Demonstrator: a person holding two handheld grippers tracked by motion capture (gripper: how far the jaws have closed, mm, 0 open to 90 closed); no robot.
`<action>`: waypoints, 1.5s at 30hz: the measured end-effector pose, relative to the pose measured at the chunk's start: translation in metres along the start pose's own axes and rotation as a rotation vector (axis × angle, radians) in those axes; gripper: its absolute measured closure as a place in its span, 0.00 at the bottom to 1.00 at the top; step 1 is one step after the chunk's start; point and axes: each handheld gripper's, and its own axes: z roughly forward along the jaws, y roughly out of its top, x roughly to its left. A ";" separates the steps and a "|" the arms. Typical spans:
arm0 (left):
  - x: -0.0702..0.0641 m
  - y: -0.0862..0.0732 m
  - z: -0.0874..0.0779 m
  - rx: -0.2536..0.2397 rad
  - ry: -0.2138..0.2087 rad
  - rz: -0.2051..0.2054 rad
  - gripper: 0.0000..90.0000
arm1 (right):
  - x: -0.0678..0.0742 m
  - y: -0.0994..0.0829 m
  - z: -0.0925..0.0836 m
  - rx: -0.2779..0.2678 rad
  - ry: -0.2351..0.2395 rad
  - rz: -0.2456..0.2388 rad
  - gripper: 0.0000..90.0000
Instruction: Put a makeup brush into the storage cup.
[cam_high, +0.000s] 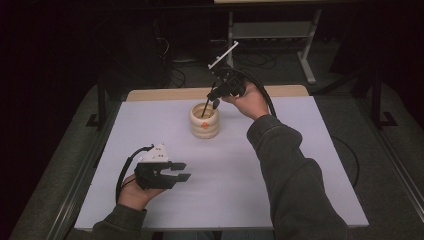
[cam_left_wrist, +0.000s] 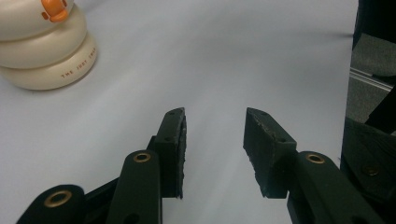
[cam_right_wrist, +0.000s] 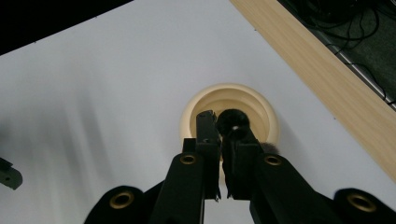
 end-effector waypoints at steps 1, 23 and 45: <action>0.000 0.000 0.000 -0.001 0.000 0.004 0.65 | 0.000 -0.001 0.001 0.000 0.000 0.003 0.94; 0.000 0.000 0.001 -0.005 -0.003 -0.010 0.64 | 0.004 -0.015 0.026 0.017 -0.010 0.022 0.93; 0.000 0.000 0.004 0.010 0.000 -0.004 0.63 | 0.003 -0.049 0.010 -0.051 0.006 0.100 0.75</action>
